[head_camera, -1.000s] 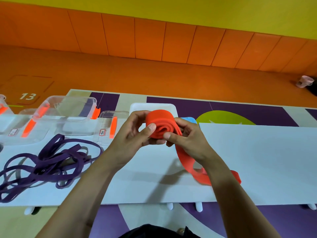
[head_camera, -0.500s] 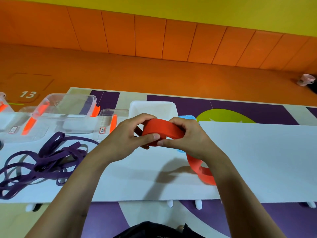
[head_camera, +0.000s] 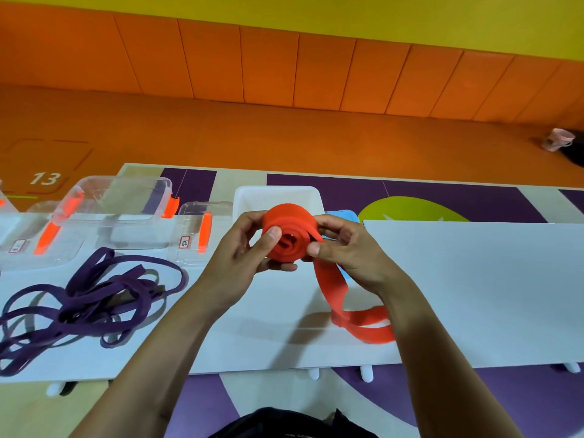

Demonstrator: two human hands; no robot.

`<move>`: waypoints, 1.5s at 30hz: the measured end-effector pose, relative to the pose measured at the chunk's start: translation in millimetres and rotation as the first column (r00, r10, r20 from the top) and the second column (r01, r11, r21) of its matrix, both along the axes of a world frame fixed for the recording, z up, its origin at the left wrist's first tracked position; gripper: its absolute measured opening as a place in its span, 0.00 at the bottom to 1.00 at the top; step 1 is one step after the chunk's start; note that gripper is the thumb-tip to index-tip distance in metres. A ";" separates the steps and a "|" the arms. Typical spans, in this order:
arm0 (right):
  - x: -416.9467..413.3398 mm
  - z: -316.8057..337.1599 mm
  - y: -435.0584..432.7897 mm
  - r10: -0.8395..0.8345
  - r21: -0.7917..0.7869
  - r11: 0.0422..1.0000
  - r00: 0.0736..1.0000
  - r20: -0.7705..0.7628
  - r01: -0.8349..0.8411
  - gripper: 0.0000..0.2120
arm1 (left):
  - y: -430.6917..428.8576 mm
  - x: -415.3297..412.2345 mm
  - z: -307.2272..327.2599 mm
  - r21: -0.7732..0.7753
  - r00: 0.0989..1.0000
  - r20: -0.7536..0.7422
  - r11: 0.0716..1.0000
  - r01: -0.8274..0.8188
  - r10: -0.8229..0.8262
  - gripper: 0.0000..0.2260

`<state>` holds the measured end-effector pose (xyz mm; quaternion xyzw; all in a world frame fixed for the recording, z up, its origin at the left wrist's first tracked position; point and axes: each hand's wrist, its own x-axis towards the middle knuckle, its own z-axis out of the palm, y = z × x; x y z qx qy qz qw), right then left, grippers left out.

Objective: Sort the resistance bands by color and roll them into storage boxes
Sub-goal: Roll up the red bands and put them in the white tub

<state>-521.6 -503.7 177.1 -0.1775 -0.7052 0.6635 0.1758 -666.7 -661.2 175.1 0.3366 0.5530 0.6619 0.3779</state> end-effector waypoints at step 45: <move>-5.6 -28.5 7.9 0.104 0.055 0.991 0.961 0.256 -0.121 0.17 | -5.6 -29.9 14.8 -0.023 0.958 -0.191 0.975 -0.220 0.212 0.19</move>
